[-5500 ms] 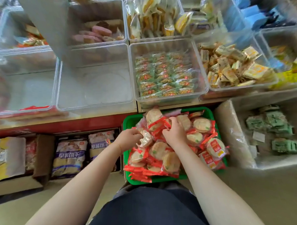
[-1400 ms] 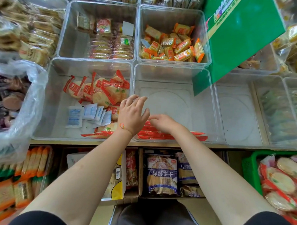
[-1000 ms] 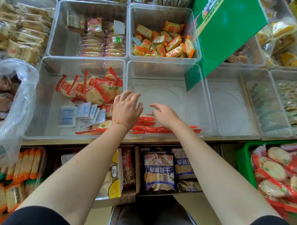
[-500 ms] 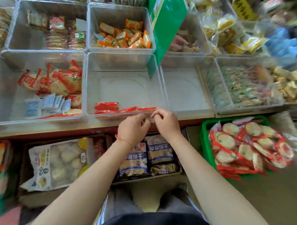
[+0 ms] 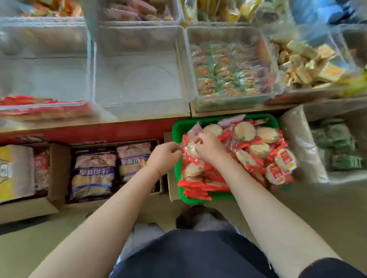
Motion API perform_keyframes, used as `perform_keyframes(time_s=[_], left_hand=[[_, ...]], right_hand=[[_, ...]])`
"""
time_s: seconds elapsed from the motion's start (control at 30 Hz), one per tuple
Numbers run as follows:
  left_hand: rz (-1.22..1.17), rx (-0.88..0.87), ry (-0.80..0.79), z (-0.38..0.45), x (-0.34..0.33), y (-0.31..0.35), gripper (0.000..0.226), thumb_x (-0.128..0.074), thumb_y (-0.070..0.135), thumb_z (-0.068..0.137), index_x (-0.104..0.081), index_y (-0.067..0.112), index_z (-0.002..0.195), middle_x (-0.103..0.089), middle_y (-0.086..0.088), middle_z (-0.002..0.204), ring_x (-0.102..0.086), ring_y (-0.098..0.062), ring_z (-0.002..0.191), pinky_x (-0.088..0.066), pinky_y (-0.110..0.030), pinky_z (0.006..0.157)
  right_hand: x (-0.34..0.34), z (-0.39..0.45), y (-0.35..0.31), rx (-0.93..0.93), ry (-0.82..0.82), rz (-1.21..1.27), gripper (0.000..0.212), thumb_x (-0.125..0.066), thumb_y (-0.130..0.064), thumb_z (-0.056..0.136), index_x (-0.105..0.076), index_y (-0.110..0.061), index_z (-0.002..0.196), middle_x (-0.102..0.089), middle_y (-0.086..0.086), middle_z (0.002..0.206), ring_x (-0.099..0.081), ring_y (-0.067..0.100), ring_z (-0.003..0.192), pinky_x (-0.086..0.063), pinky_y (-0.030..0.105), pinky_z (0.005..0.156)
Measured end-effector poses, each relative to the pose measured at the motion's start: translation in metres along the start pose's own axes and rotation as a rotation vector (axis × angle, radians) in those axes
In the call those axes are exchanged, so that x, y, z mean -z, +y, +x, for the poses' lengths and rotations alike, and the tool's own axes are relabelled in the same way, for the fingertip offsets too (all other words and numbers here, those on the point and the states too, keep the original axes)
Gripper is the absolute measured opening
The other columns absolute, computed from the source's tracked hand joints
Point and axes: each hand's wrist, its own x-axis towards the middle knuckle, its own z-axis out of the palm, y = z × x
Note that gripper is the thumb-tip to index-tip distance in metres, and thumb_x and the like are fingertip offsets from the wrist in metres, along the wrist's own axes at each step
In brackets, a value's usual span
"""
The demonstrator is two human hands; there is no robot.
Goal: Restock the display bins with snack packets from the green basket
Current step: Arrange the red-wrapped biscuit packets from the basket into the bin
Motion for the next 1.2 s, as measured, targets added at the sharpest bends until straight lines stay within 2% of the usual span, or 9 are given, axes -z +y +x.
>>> perform_keyframes(time_s=[0.17, 0.33, 0.43, 0.7, 0.87, 0.93, 1.0, 1.1, 1.2], left_hand=[[0.048, 0.056, -0.018, 0.011, -0.050, 0.041, 0.040, -0.054, 0.026, 0.093, -0.057, 0.023, 0.132, -0.051, -0.008, 0.138, -0.052, -0.026, 0.123, -0.043, -0.036, 0.102], [0.207, 0.081, -0.035, 0.027, -0.081, 0.048, 0.046, -0.050, 0.029, 0.097, -0.047, 0.025, 0.142, -0.042, -0.008, 0.148, -0.039, -0.030, 0.135, -0.035, -0.043, 0.111], [0.275, 0.136, -0.036, 0.034, -0.094, 0.046, 0.041, -0.044, 0.027, 0.097, -0.048, 0.029, 0.138, -0.043, -0.005, 0.145, -0.041, -0.032, 0.131, -0.040, -0.047, 0.104], [0.410, 0.184, 0.094, 0.045, -0.104, 0.049, 0.042, -0.049, 0.025, 0.094, -0.044, 0.026, 0.136, -0.047, -0.010, 0.138, -0.044, -0.036, 0.122, -0.044, -0.046, 0.088], [0.428, 0.177, 0.077, 0.054, -0.093, 0.049, 0.044, -0.055, 0.028, 0.091, -0.044, 0.027, 0.133, -0.058, -0.009, 0.121, -0.057, -0.033, 0.106, -0.046, -0.040, 0.073], [0.385, 0.174, 0.108, 0.057, -0.083, 0.051, 0.041, -0.052, 0.026, 0.091, -0.047, 0.023, 0.132, -0.064, -0.009, 0.111, -0.062, -0.033, 0.096, -0.046, -0.036, 0.067], [0.283, 0.191, 0.185, 0.056, -0.071, 0.053, 0.036, -0.051, 0.026, 0.092, -0.051, 0.021, 0.127, -0.067, -0.009, 0.103, -0.063, -0.033, 0.090, -0.046, -0.035, 0.066], [-0.062, 0.256, 0.321, 0.049, -0.054, 0.055, 0.023, -0.057, 0.028, 0.089, -0.061, 0.018, 0.109, -0.068, -0.005, 0.095, -0.063, -0.029, 0.088, -0.053, -0.042, 0.076], [-0.594, 0.329, 0.325, 0.043, -0.040, 0.057, 0.016, -0.057, 0.028, 0.089, -0.066, 0.018, 0.097, -0.072, -0.009, 0.094, -0.069, -0.029, 0.088, -0.057, -0.048, 0.081]], right_hand=[[0.028, -0.009, 0.062, -0.005, -0.053, -0.155, 0.035, -0.062, -0.024, 0.087, -0.062, -0.017, 0.121, -0.056, 0.012, 0.121, -0.054, 0.033, 0.114, -0.049, 0.042, 0.094], [0.040, -0.014, 0.068, 0.140, -0.275, -0.459, 0.084, -0.073, -0.048, 0.080, -0.031, -0.021, 0.148, -0.034, 0.018, 0.149, -0.031, 0.037, 0.139, -0.028, 0.054, 0.115], [0.037, -0.017, 0.073, 0.215, -0.294, -0.581, 0.099, -0.077, -0.048, 0.078, -0.019, -0.020, 0.153, -0.028, 0.019, 0.152, -0.026, 0.038, 0.142, -0.023, 0.054, 0.117], [0.004, -0.026, 0.085, 0.294, -0.058, -0.655, 0.105, -0.074, -0.057, 0.075, -0.015, -0.016, 0.152, -0.036, 0.018, 0.141, -0.036, 0.035, 0.130, -0.033, 0.045, 0.106], [0.019, -0.017, 0.086, 0.248, -0.086, -0.268, 0.082, -0.067, -0.043, 0.085, -0.022, -0.021, 0.150, -0.042, 0.013, 0.139, -0.041, 0.032, 0.130, -0.037, 0.046, 0.109], [0.035, -0.015, 0.083, 0.165, -0.095, -0.005, 0.070, -0.063, -0.036, 0.086, -0.029, -0.023, 0.146, -0.051, 0.002, 0.125, -0.053, 0.026, 0.116, -0.048, 0.044, 0.097], [0.052, -0.013, 0.079, 0.061, -0.099, 0.292, 0.050, -0.058, -0.029, 0.089, -0.041, -0.023, 0.137, -0.056, -0.007, 0.106, -0.063, 0.019, 0.094, -0.055, 0.036, 0.076], [0.075, -0.001, 0.078, -0.030, 0.000, 0.589, 0.026, -0.050, -0.021, 0.096, -0.059, -0.018, 0.121, -0.064, 0.000, 0.094, -0.063, 0.015, 0.075, -0.051, 0.027, 0.059], [0.089, 0.010, 0.078, -0.155, 0.054, 0.826, 0.026, -0.045, -0.016, 0.098, -0.067, -0.015, 0.112, -0.069, 0.002, 0.099, -0.067, 0.013, 0.084, -0.058, 0.029, 0.069]])
